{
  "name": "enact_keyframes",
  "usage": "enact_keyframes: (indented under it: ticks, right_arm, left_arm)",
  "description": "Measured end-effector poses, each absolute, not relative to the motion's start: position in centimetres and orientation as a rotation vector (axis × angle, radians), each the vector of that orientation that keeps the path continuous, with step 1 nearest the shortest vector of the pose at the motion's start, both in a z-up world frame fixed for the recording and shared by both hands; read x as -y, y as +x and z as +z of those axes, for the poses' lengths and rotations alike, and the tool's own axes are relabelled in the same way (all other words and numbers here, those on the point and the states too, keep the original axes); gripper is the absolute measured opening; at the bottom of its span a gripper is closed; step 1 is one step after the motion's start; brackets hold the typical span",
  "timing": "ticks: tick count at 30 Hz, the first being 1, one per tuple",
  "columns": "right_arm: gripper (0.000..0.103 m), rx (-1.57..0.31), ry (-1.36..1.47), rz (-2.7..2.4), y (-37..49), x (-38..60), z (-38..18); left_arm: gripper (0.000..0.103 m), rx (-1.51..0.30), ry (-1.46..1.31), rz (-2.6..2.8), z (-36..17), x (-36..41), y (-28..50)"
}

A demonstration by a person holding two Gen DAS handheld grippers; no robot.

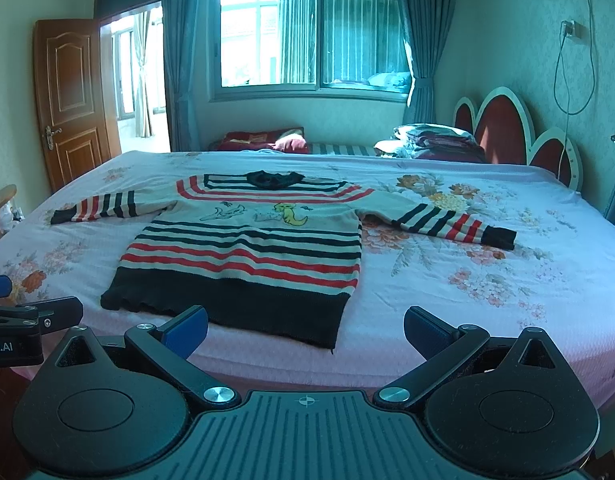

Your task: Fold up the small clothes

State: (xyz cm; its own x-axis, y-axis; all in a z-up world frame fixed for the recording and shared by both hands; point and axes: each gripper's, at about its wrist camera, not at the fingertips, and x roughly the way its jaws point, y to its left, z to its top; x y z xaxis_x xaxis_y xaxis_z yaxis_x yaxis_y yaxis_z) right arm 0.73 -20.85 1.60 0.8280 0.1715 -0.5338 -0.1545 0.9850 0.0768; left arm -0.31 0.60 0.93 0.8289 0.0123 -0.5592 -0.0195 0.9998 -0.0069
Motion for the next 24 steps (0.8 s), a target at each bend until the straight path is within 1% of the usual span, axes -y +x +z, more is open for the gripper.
enact_keyframes:
  ticks: [24]
  right_arm:
    - [0.103,-0.564,0.015,0.188,0.52,20.65,1.65]
  left_arm:
    - [0.103,-0.588,-0.007,0.024,0.96,-0.29,-0.47]
